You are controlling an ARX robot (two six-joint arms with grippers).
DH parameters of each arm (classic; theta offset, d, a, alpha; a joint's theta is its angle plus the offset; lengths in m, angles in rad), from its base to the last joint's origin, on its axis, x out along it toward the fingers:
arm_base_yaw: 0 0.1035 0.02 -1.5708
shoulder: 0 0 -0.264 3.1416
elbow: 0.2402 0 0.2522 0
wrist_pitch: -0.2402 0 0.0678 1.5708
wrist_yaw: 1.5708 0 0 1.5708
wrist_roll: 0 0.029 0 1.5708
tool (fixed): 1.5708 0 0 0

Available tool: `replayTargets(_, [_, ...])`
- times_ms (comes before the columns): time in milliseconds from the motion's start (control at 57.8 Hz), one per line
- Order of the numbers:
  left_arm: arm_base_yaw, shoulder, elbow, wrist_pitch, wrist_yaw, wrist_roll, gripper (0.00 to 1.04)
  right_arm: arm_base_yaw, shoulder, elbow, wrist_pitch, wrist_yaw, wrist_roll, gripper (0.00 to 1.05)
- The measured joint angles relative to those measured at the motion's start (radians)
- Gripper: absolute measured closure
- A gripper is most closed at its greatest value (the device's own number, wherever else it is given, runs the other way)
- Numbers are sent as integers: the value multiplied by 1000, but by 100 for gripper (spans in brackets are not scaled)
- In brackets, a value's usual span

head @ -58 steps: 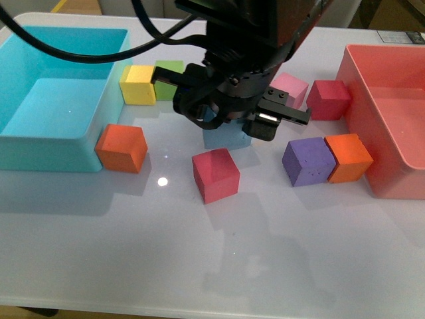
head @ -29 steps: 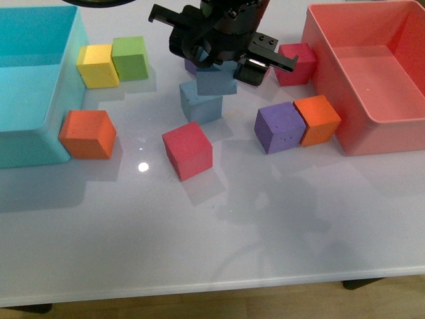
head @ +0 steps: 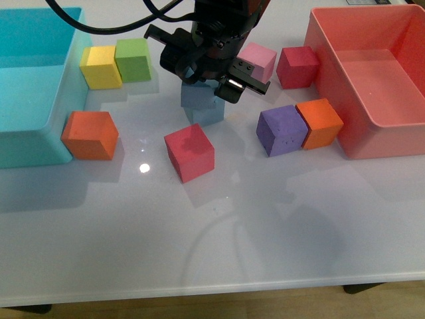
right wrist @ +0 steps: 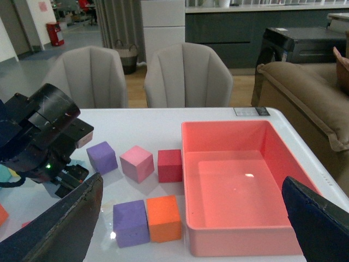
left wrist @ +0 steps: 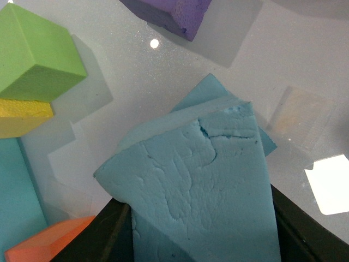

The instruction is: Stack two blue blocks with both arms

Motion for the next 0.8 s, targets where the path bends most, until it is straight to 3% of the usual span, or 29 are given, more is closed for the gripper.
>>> replayTargets(208, [0, 13, 29, 0, 11, 2, 55, 0, 0, 0, 0, 0, 0, 9])
replayTargets(485, [0, 17, 20, 21, 34, 14, 8, 0, 0, 0, 0, 0, 0, 9])
replayTargets(796, [12, -31, -78, 74, 64, 15, 9, 0, 0, 0, 0, 0, 0, 9])
